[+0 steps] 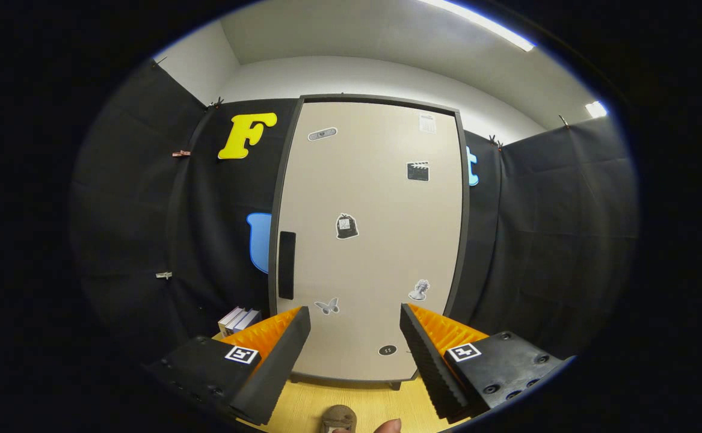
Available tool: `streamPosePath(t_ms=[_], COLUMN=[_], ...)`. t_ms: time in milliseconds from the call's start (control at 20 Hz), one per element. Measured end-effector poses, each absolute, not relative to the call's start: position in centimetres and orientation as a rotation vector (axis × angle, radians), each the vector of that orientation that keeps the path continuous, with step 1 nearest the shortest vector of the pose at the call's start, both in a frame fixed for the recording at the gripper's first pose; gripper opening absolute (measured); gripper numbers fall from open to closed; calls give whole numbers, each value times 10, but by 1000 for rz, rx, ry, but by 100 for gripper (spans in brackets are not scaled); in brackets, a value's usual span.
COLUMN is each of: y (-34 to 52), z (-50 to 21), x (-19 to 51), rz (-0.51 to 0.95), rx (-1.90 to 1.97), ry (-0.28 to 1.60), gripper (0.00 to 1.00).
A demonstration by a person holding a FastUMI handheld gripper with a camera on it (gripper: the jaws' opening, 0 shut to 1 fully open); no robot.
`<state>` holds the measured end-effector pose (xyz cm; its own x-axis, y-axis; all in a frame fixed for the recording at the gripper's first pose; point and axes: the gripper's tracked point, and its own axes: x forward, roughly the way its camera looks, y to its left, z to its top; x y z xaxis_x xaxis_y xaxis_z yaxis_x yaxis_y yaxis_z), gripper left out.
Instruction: Open the shoe cabinet door, grab the shoes and put them into the shoe cabinet, then close the shoe cabinet door.
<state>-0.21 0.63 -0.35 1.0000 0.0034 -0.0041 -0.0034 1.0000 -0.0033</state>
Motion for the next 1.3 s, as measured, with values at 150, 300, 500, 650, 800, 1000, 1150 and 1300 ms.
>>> streamPosePath(t_ms=[150,300,500,650,800,1000,1150,1300], y=[11,29,67,95,111,126,133,140], z=[-5,2,13,8,1,-3,-13,-20], x=[-1,9,37,69,107,153,177,192], rz=[8,41,105,132,118,91,70,50], rx=[7,39,85,127,129,128,118,113], ry=[9,8,10,34,45,42,45,44], gripper=[98,98,98,98,98,98,95,71])
